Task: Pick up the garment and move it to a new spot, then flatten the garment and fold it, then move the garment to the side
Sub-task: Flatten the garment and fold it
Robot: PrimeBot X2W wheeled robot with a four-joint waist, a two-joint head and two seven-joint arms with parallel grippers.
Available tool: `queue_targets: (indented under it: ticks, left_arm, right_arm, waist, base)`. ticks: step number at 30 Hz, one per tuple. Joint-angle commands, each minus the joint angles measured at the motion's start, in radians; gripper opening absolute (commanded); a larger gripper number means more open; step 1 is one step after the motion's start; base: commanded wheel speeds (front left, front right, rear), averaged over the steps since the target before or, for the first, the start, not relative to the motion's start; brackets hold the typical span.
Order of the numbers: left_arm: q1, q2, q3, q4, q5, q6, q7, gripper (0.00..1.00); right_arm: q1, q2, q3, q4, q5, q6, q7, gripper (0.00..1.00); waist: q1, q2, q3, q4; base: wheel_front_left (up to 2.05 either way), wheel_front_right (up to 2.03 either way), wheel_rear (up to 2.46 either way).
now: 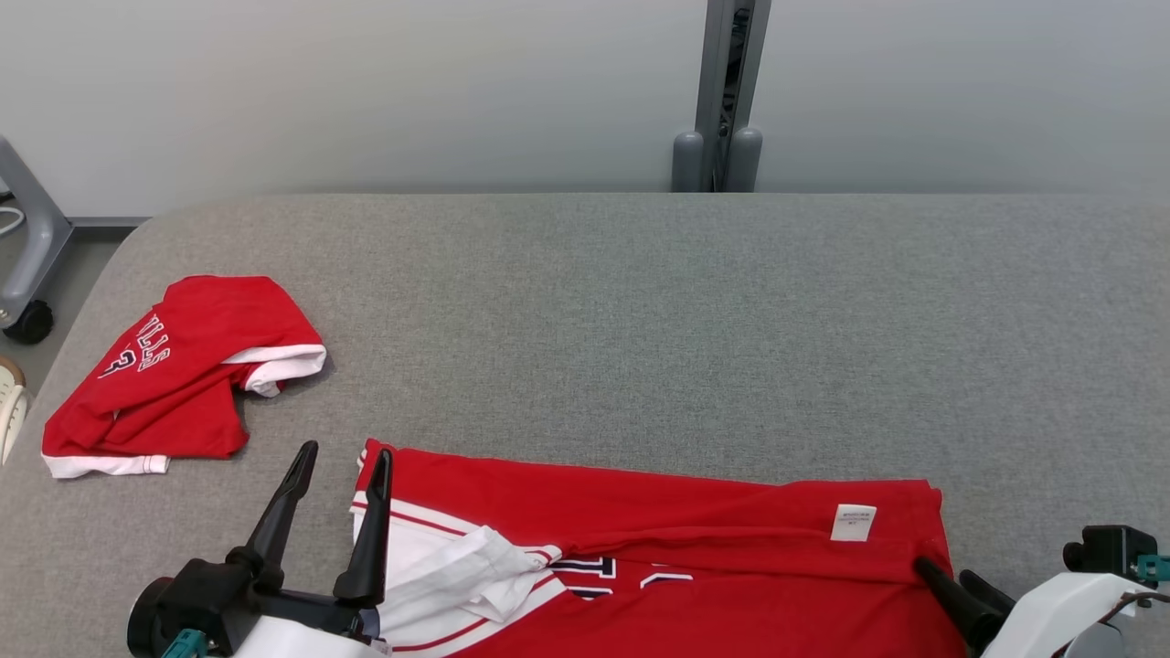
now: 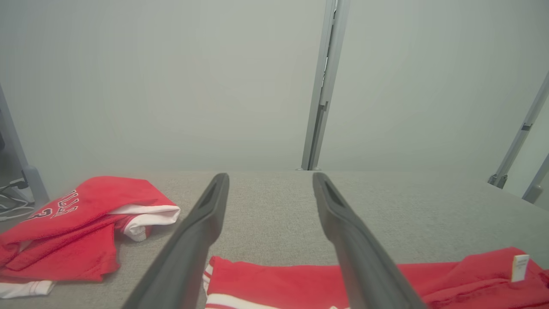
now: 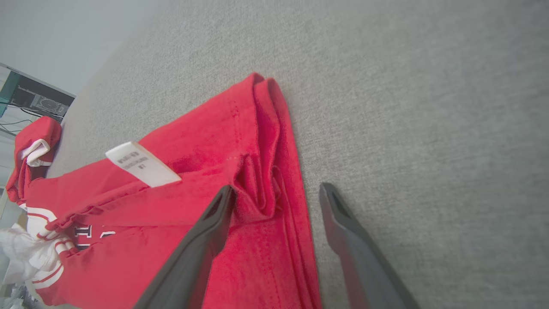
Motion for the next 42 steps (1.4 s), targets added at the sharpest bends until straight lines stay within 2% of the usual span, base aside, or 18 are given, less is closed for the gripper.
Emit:
queue_targets:
  ticks: [1,16,29,36,37,39,40,41,42]
  left_arm:
    - [-0.017,0.010,0.000,-0.005,-0.008,-0.001,-0.002,1.00]
    - [-0.047,0.031,-0.011,-0.020,-0.011,-0.001,-0.002,1.00]
    - [-0.064,0.037,-0.017,-0.014,-0.011,-0.001,-0.002,1.00]
    - [-0.065,0.034,-0.017,-0.014,-0.010,-0.001,-0.002,1.00]
    - [-0.065,0.033,-0.016,-0.014,-0.009,-0.001,-0.002,1.00]
    - [-0.065,0.032,-0.017,-0.013,-0.008,-0.001,-0.002,1.00]
    - [-0.065,0.032,-0.017,-0.012,-0.009,-0.001,-0.002,1.00]
    - [-0.064,0.032,-0.017,-0.011,-0.009,-0.001,-0.002,1.00]
    - [-0.063,0.032,-0.017,-0.009,-0.010,-0.001,-0.002,1.00]
  right_arm:
    - [0.000,-0.003,0.000,0.007,0.010,0.000,0.008,1.00]
    - [-0.024,0.056,0.040,0.020,0.044,0.000,0.065,1.00]
    - [-0.037,0.134,0.087,0.006,0.060,0.000,0.093,1.00]
    - [-0.031,0.145,0.104,0.006,0.065,0.000,0.100,1.00]
    - [-0.032,0.145,0.106,0.007,0.065,0.000,0.101,0.97]
    - [-0.035,0.143,0.112,0.016,0.061,0.000,0.101,0.37]
    - [-0.038,0.141,0.114,0.023,0.056,0.000,0.098,0.19]
    - [-0.041,0.140,0.115,0.029,0.052,0.000,0.094,0.03]
    - [-0.047,0.135,0.113,0.037,0.047,-0.001,0.087,0.00]
  waist:
    - [0.0000,-0.0001,0.007,0.005]
    - [0.0000,-0.0001,0.061,0.022]
    - [0.0000,-0.0001,0.087,0.029]
    - [0.0000,-0.0001,0.081,0.031]
    - [0.0000,-0.0001,0.081,0.031]
    - [0.0000,-0.0001,0.080,0.032]
    - [0.0000,-0.0001,0.079,0.032]
    - [0.0000,-0.0001,0.079,0.033]
    - [0.0000,-0.0001,0.078,0.033]
  base:
    - [0.00,0.00,0.00]
    - [0.00,0.00,0.00]
    - [0.00,0.00,0.00]
    - [0.00,0.00,0.00]
    - [0.00,0.00,0.00]
    - [0.00,0.00,0.00]
    - [0.00,0.00,0.00]
    - [0.00,0.00,0.00]
    - [0.00,0.00,0.00]
